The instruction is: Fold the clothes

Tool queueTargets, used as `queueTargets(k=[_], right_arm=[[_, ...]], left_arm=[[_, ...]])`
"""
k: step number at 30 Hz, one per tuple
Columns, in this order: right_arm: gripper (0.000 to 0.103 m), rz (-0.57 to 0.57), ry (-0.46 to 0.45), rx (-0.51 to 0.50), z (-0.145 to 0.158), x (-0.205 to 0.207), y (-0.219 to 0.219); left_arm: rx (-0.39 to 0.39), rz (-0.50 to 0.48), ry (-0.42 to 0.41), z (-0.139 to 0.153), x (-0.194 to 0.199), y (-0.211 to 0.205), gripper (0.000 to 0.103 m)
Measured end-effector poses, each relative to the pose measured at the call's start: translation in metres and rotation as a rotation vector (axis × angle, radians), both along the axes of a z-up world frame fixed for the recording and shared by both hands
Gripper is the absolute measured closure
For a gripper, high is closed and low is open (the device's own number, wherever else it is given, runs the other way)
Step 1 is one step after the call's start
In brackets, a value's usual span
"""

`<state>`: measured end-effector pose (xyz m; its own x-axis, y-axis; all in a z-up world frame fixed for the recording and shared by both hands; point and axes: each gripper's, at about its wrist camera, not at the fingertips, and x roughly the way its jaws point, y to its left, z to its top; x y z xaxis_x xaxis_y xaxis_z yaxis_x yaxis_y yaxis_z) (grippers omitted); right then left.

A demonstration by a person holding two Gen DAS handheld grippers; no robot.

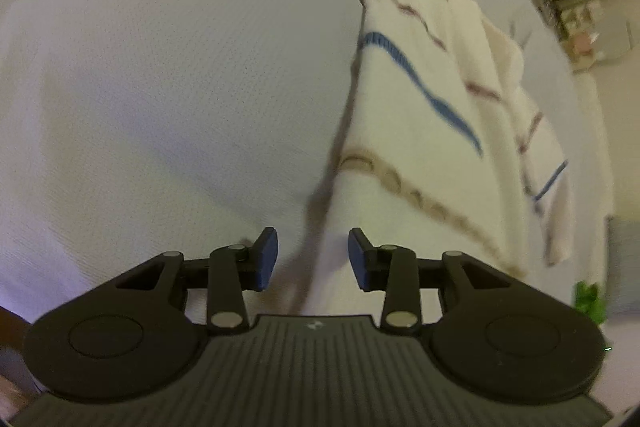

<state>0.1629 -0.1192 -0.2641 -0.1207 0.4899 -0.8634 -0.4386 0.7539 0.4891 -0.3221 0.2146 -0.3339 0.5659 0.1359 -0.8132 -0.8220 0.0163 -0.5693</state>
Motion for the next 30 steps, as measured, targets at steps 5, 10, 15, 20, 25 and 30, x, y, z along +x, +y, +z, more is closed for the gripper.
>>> queueTargets(k=[5,10,15,20,25,30], right_arm=[[0.091,0.034,-0.028,-0.059,-0.013,-0.009,0.017],[0.090,0.020,0.025,-0.063,-0.009,-0.005,0.016],[0.091,0.112,0.104,0.151,0.052,-0.016,0.025],[0.093,0.180,0.121,0.053,0.031,-0.041,0.016],[0.092,0.145,0.003,-0.127,-0.006,-0.056,0.016],[0.065,0.215,-0.194,-0.206,0.036,-0.071,0.034]], left_arm=[[-0.036,-0.006,-0.021,-0.024,0.017,0.002,0.067],[0.005,-0.016,-0.016,-0.010,0.027,0.001,0.099],[0.391,-0.107,0.033,0.123,0.005,-0.008,0.101],[0.317,-0.116,0.214,0.093,-0.015,-0.011,0.100],[0.204,-0.228,0.391,0.017,0.022,-0.028,0.100],[0.233,-0.212,0.470,0.048,0.003,-0.029,0.083]])
